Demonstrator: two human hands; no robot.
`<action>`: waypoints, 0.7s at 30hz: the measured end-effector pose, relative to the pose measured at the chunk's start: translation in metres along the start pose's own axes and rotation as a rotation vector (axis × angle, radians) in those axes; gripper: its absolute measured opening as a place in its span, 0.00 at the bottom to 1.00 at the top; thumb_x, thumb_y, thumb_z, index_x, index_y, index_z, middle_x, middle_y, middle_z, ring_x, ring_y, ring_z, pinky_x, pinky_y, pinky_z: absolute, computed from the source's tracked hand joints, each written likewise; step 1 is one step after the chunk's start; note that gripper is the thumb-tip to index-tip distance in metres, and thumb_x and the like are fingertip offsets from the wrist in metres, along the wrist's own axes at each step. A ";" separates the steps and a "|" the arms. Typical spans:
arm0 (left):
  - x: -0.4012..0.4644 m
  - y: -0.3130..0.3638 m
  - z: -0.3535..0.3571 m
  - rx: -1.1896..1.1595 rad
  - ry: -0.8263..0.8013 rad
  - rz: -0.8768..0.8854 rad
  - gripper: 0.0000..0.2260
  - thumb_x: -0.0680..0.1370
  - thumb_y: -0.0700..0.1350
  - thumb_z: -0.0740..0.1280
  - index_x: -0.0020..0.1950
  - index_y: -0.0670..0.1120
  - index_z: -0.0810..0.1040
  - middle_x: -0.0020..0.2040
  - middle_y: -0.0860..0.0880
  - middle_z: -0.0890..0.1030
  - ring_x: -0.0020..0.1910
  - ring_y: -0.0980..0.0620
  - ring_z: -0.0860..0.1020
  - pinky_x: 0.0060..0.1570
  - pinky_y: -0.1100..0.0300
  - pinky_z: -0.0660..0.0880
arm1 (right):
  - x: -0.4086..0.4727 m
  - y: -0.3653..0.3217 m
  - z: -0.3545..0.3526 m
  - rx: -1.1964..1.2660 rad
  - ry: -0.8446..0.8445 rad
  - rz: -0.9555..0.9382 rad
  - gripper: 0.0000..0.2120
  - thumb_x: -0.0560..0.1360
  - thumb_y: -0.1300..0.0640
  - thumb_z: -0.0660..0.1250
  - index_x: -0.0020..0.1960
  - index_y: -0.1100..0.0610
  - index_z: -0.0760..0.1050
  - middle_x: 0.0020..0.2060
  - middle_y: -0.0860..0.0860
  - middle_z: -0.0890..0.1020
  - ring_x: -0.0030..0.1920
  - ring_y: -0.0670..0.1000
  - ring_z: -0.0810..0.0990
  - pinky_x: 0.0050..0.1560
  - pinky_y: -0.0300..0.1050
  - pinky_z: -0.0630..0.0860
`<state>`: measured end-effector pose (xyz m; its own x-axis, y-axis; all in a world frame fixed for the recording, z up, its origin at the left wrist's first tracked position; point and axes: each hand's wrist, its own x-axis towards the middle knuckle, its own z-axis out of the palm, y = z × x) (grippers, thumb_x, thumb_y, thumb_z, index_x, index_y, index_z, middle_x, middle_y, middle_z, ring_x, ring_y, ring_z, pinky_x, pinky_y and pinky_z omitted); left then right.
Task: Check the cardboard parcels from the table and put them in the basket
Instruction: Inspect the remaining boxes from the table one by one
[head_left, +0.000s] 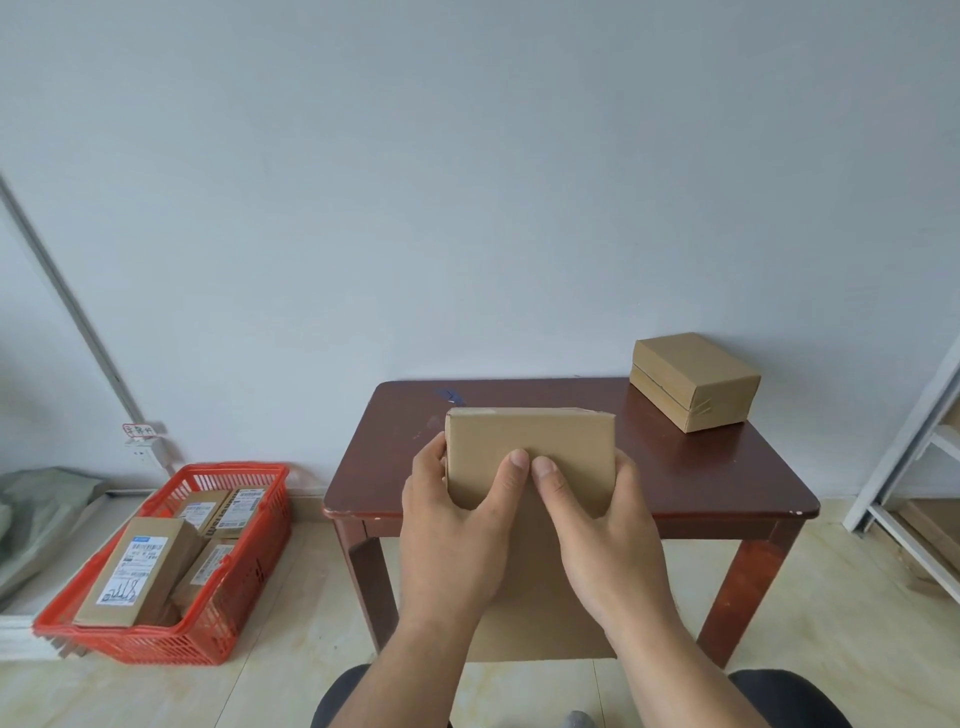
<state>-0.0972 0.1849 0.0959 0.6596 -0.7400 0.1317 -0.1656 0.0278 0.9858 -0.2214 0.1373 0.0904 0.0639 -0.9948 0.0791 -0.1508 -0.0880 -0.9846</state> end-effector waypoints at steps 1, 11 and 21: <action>-0.001 -0.001 0.001 -0.010 -0.003 -0.005 0.26 0.69 0.69 0.77 0.63 0.67 0.72 0.60 0.61 0.81 0.59 0.62 0.81 0.56 0.55 0.80 | 0.002 -0.002 -0.001 0.009 0.002 0.005 0.25 0.72 0.30 0.73 0.65 0.38 0.73 0.52 0.35 0.84 0.55 0.39 0.82 0.54 0.47 0.79; 0.002 0.006 0.004 -0.029 -0.020 0.011 0.33 0.70 0.64 0.77 0.71 0.56 0.70 0.64 0.60 0.79 0.59 0.67 0.79 0.56 0.66 0.75 | 0.006 0.003 0.000 0.007 0.033 -0.034 0.26 0.69 0.30 0.74 0.60 0.43 0.78 0.57 0.40 0.81 0.52 0.34 0.81 0.52 0.43 0.79; -0.005 -0.001 0.003 0.027 -0.013 0.058 0.31 0.69 0.71 0.76 0.68 0.75 0.67 0.69 0.63 0.78 0.71 0.60 0.75 0.70 0.52 0.74 | 0.014 -0.008 -0.004 0.007 0.016 0.044 0.26 0.68 0.26 0.73 0.54 0.45 0.79 0.50 0.39 0.85 0.52 0.40 0.82 0.51 0.47 0.78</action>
<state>-0.1026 0.1861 0.0943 0.6388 -0.7463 0.1872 -0.2235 0.0528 0.9733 -0.2236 0.1237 0.0999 0.0413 -0.9984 0.0379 -0.1458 -0.0435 -0.9884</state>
